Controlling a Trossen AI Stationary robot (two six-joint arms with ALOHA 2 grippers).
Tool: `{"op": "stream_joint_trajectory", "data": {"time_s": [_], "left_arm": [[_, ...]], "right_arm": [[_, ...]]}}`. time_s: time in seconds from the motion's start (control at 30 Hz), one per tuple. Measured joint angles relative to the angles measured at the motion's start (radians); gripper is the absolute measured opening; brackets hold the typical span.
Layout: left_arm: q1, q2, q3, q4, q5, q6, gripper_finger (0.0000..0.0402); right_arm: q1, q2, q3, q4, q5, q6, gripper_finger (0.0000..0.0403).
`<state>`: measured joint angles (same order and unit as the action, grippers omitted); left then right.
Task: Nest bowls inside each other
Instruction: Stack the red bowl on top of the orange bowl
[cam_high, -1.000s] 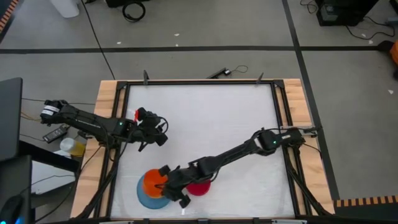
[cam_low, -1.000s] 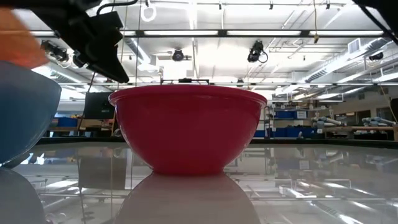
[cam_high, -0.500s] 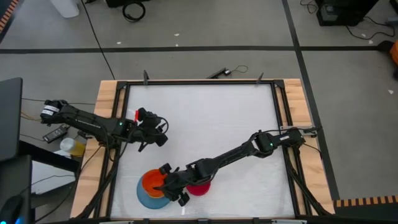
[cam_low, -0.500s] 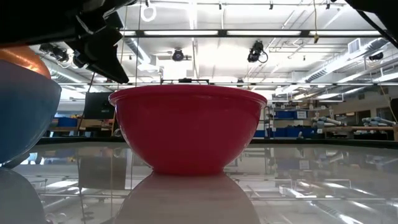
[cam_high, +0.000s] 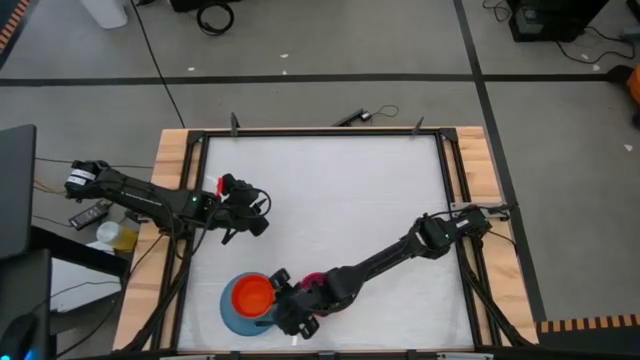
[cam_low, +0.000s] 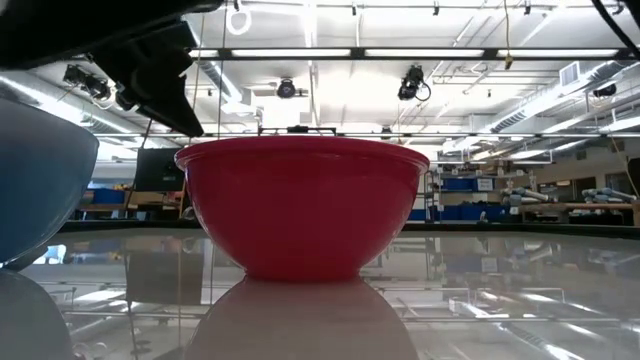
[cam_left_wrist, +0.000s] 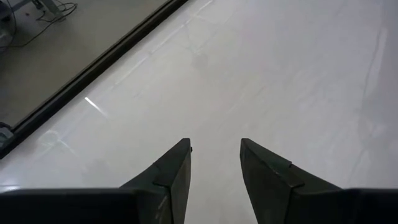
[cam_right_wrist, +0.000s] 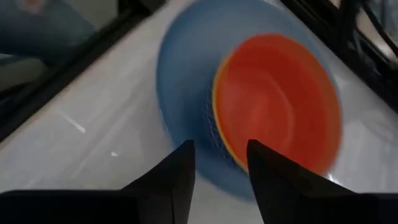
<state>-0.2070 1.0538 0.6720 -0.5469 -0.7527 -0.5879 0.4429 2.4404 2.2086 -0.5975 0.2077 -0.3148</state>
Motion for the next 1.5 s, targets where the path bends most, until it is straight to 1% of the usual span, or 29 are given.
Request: {"op": "stream_joint_trajectory", "data": {"time_s": [0.07,0.13,0.17,0.27,0.3,0.37,0.47,0.57,0.67,0.83,0.93,1.0,1.17,1.23,1.27,1.37,1.43,1.5], "left_arm": [[0.000,0.000,0.000,-0.001,0.016,-0.001,0.0141],[0.000,0.000,0.000,-0.004,0.024,-0.002,0.0141],[0.000,0.000,0.000,-0.005,0.025,-0.002,0.0141],[0.000,0.000,0.000,-0.004,0.025,-0.003,0.0141],[0.000,0.000,0.000,-0.004,0.027,-0.003,0.0141],[0.000,0.000,0.000,-0.004,0.042,-0.004,0.0141],[0.000,0.000,0.000,-0.007,0.051,-0.004,0.0141],[0.000,0.000,0.000,-0.010,0.051,-0.004,0.0141],[0.000,0.000,0.000,-0.011,0.051,-0.004,0.0141],[0.000,0.000,0.000,-0.011,0.051,-0.014,0.0141],[0.000,0.000,0.000,-0.011,0.051,-0.014,0.0141],[0.000,0.000,0.000,-0.010,0.051,-0.013,0.0141],[0.000,0.000,0.000,-0.010,0.051,-0.014,0.0141],[0.000,0.000,0.000,-0.011,0.051,-0.018,0.0141],[0.000,0.000,0.000,-0.011,0.052,-0.019,0.0141],[0.000,0.000,0.000,-0.011,0.067,-0.019,0.0141],[0.000,0.000,0.000,-0.015,0.074,-0.019,0.0141],[0.000,0.000,0.000,-0.023,0.076,-0.019,0.0141]], "right_arm": [[0.009,-0.025,0.000,-0.084,0.031,0.059,0.0153],[0.013,-0.052,0.000,-0.171,0.025,0.160,0.0152],[0.012,-0.064,0.000,-0.212,0.001,0.221,0.0152],[0.008,-0.083,0.000,-0.302,-0.114,0.363,0.0152],[0.008,-0.085,0.000,-0.331,-0.135,0.394,0.0152],[0.016,-0.084,-0.001,-0.389,-0.141,0.452,0.0152],[0.039,-0.074,-0.048,-0.427,-0.131,0.495,0.0152],[0.065,-0.069,-0.125,-0.393,-0.103,0.518,0.0152],[0.075,-0.072,-0.135,-0.364,-0.106,0.535,0.0152],[0.063,-0.074,-0.134,-0.367,-0.124,0.519,0.0152],[0.059,-0.079,-0.134,-0.376,-0.084,0.513,0.0152],[0.056,-0.091,-0.134,-0.393,-0.023,0.517,0.0152],[0.021,-0.146,-0.134,-0.470,0.171,0.567,0.0152],[-0.011,-0.161,-0.134,-0.501,0.189,0.592,0.0152],[-0.027,-0.161,-0.133,-0.509,0.167,0.604,0.0152],[-0.069,-0.154,-0.146,-0.519,0.037,0.606,0.0152],[-0.086,-0.153,-0.174,-0.490,-0.042,0.598,0.0152],[-0.094,-0.153,-0.204,-0.463,-0.098,0.595,0.0152]]}}
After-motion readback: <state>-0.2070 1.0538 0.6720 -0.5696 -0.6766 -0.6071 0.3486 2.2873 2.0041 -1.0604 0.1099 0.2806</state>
